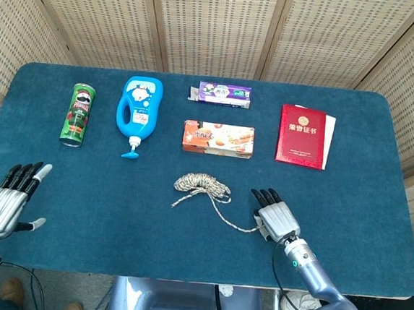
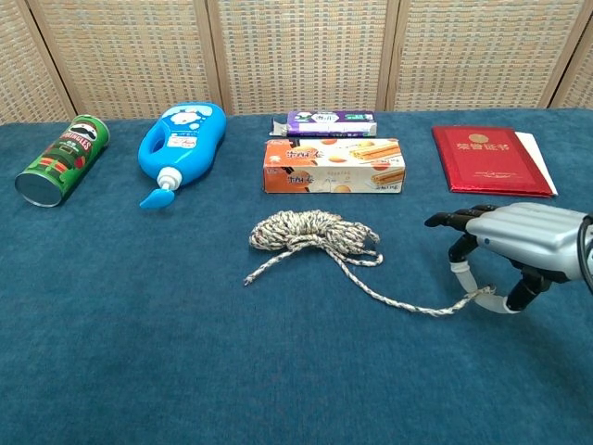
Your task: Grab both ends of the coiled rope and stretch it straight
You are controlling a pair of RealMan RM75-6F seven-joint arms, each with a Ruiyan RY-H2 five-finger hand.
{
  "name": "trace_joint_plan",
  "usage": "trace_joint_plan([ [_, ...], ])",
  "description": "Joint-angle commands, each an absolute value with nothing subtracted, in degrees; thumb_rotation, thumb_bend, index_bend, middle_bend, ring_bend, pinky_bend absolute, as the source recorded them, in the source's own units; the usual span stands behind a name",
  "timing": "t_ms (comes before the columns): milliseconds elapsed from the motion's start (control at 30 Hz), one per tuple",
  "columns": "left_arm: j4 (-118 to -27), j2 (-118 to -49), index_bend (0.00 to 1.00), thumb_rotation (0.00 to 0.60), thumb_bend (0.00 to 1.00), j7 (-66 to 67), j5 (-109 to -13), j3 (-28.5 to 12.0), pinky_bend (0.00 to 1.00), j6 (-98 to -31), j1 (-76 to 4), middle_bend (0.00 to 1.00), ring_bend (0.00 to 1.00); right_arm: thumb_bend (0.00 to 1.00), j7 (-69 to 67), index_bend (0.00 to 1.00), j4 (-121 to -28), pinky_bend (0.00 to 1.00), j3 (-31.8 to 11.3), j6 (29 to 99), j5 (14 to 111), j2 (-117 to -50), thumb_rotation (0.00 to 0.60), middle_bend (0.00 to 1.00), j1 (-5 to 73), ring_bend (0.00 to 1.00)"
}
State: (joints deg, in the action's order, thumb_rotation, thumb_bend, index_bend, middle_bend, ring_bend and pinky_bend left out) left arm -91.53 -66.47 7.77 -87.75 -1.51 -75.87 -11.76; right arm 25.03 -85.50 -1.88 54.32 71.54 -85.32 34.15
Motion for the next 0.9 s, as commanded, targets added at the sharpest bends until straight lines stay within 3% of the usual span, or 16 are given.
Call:
trace_joint_plan([
  [33, -94.13, -68.07, 0.02, 0.6, 0.0, 13.12, -87.1, -3.81, 0.0, -72.12, -15.74, 0.0, 0.0, 0.39, 25.29, 0.6, -86.29, 0.0, -1.77, 54.6, 71.73, -84.69, 0.6, 0.0, 34.04, 0.0],
  [200, -96.07, -71.45, 0.18, 0.6, 0.01, 19.1, -87.04, -5.88, 0.0, -66.73, -21.49, 0.0, 0.0, 0.39, 25.7, 0.6, -87.13, 0.0, -1.65, 54.79, 71.33, -84.22, 0.6, 0.0, 33.81, 0.0],
  [500, -93.97, -79.29, 0.36, 0.6, 0.14, 25.05, -85.99, -8.18, 0.0, -58.8, -30.12, 0.0, 0.0, 0.39, 26.45, 0.6, -88.29, 0.0, -1.66, 55.06, 70.47, -83.47, 0.6, 0.0, 33.58, 0.0],
  [900, -87.3, -89.33, 0.43, 0.6, 0.2, 28.46, -81.16, -10.32, 0.0, -52.32, -38.42, 0.0, 0.0, 0.39, 27.24, 0.6, -88.95, 0.0, -1.61, 54.52, 69.13, -83.3, 0.6, 0.0, 33.74, 0.0],
])
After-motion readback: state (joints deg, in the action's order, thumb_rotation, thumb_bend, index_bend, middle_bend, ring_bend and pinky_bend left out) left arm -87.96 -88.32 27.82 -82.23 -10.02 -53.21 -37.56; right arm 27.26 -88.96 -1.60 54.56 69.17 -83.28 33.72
